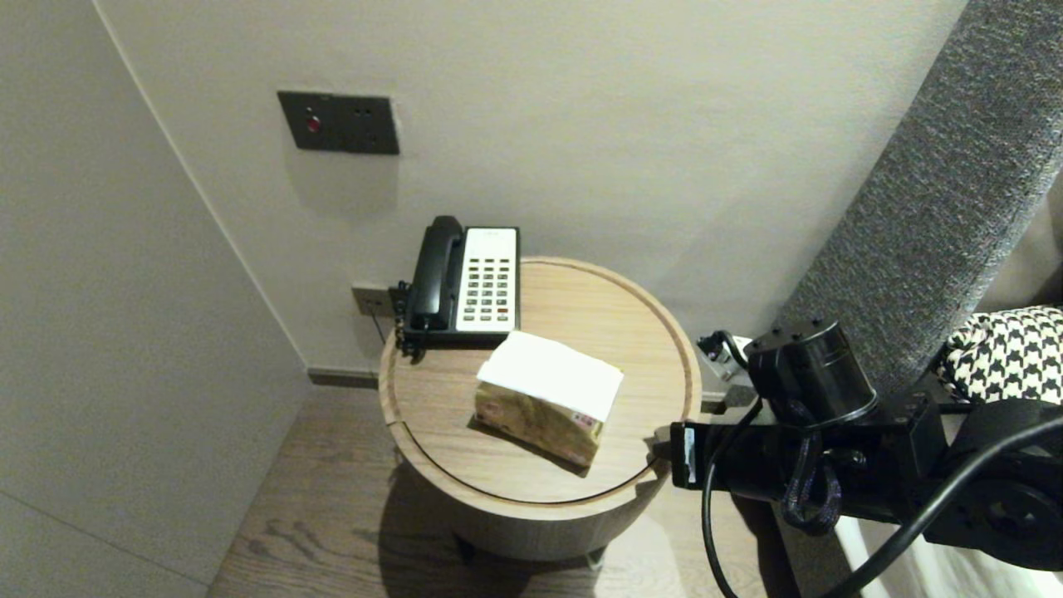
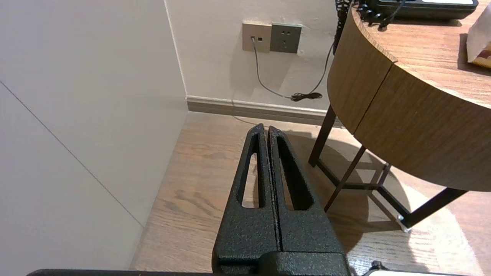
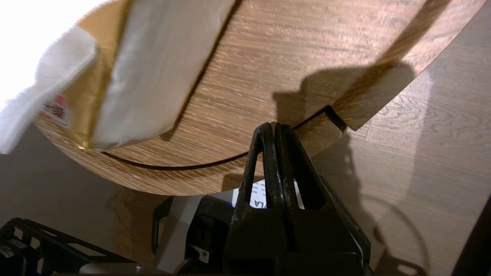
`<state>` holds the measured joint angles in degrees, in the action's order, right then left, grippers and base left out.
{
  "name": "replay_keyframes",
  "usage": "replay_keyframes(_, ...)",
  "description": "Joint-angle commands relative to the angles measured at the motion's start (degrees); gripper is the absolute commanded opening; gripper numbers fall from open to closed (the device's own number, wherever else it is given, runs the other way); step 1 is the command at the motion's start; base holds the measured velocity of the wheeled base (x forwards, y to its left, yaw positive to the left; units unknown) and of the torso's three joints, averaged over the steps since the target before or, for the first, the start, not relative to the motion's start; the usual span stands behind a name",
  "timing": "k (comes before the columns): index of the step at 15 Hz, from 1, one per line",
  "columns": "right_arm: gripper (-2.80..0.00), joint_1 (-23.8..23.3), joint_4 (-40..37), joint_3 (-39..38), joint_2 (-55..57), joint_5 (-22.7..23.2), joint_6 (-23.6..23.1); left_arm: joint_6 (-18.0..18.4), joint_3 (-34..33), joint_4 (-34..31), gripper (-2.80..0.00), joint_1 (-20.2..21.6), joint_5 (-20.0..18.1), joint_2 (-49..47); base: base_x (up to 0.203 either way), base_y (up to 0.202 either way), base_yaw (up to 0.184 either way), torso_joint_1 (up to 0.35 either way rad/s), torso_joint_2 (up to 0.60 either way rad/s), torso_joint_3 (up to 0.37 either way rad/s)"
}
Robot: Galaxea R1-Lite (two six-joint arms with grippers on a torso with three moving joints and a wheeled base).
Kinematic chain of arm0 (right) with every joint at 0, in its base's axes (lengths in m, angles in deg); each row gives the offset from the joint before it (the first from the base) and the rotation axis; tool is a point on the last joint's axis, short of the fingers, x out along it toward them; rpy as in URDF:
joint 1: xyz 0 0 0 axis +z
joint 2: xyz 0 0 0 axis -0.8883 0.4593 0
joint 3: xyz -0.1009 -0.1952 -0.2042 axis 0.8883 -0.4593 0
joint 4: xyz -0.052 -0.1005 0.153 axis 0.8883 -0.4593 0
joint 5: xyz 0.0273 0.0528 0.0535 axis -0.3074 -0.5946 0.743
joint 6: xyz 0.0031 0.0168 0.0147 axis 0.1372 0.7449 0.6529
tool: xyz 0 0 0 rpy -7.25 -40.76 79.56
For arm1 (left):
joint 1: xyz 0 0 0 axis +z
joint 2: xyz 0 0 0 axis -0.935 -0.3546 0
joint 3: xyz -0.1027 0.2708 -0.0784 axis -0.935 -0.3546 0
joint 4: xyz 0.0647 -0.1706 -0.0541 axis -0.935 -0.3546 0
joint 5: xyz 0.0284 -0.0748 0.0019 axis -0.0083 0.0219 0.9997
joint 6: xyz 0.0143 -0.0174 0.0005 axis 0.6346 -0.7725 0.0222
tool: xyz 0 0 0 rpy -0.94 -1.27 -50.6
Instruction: Open the nightstand drawer
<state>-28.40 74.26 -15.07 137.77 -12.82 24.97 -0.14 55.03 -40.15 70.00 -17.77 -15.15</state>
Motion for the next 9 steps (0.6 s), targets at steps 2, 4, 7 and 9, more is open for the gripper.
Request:
replay_keyframes(2,-2.8,0.02,0.11,-0.46,0.63,0.1,0.15,-0.04,0.0,0.07,-2.8,0.02,0.03,0.26,0.0,0.0,0.0,0.0,0.0,0.0)
replay_keyframes(4,-2.8,0.04,0.71,-0.95,0.67,0.1,0.06,-0.04,0.0,0.07,-2.8,0.02,0.03,0.26,0.0,0.0,0.0,0.0,0.0,0.0)
replay_keyframes(7,-2.8,0.63,1.51,-1.43,0.34,-0.08,0.06,-0.04,0.0,0.07,-2.8,0.02,0.03,0.26,0.0,0.0,0.0,0.0,0.0,0.0)
replay_keyframes(9,-2.8,1.08,1.51,-2.17,0.14,0.01,0.06,-0.04,0.0,0.07,-2.8,0.02,0.03,0.26,0.0,0.0,0.0,0.0,0.0,0.0)
